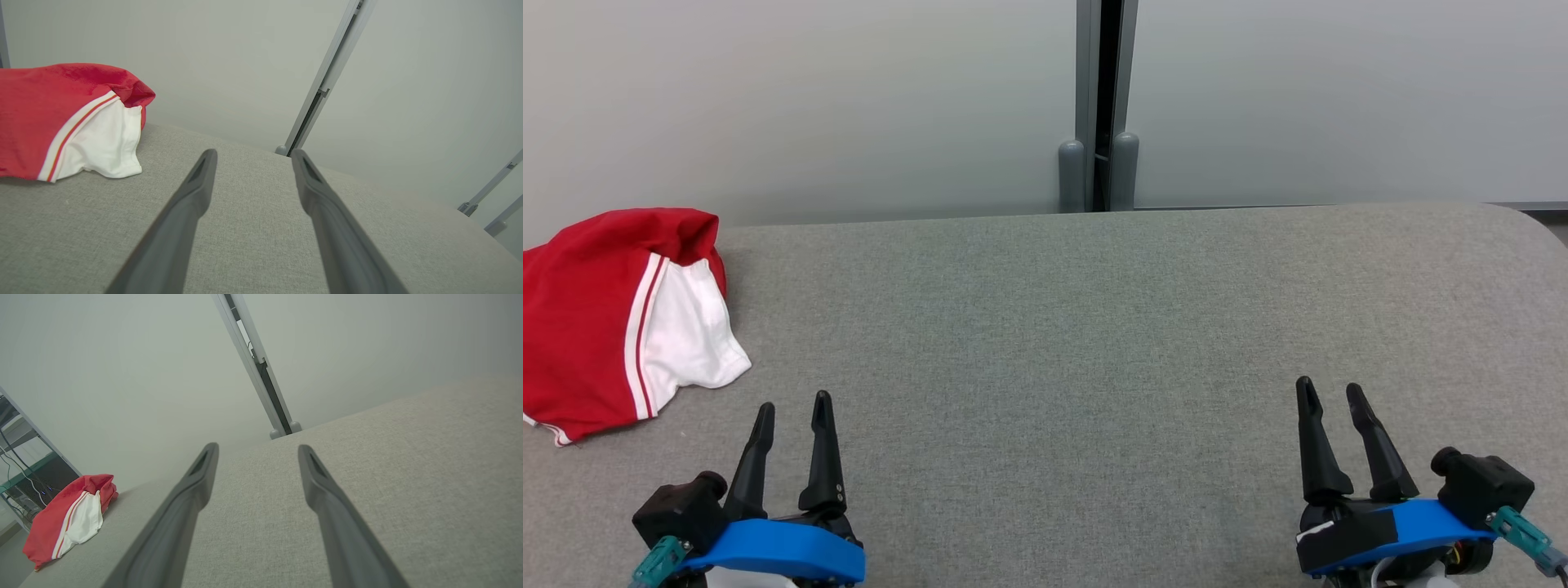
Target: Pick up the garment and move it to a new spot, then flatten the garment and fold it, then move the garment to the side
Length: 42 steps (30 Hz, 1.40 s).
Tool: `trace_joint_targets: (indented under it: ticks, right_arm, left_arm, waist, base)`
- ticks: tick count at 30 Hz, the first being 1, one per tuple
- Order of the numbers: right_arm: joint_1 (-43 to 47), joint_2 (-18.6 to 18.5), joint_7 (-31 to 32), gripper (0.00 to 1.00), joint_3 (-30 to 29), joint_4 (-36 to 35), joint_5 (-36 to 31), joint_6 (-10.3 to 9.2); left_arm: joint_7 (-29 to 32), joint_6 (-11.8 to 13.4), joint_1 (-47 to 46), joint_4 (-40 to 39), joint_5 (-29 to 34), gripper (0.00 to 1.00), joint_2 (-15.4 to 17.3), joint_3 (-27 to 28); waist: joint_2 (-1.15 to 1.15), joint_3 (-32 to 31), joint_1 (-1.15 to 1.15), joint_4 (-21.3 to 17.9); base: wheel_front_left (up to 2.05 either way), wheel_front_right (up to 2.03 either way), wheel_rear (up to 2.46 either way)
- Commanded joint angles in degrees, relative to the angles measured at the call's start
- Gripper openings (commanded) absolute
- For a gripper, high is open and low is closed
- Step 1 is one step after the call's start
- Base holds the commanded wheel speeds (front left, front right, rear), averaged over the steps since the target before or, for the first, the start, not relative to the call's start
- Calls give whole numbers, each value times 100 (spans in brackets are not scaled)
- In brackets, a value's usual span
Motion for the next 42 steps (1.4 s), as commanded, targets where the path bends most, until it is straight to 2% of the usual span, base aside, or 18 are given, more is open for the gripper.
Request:
trace_joint_targets:
  ticks: [1,42]
  right_arm:
    - [-65,-27,-49,100,17,-62,-124,1]
    - [-12,-24,-518,100,163,23,-1934,1]
  left_arm:
    - [-33,15,-129,-31,109,100,43,-5]
    - [-506,171,-135,193,1676,100,63,-129]
  waist:
    - [0,0,0,1]
    - [0,6,0,19]
  base:
    - [0,0,0]
    - [0,0,0]
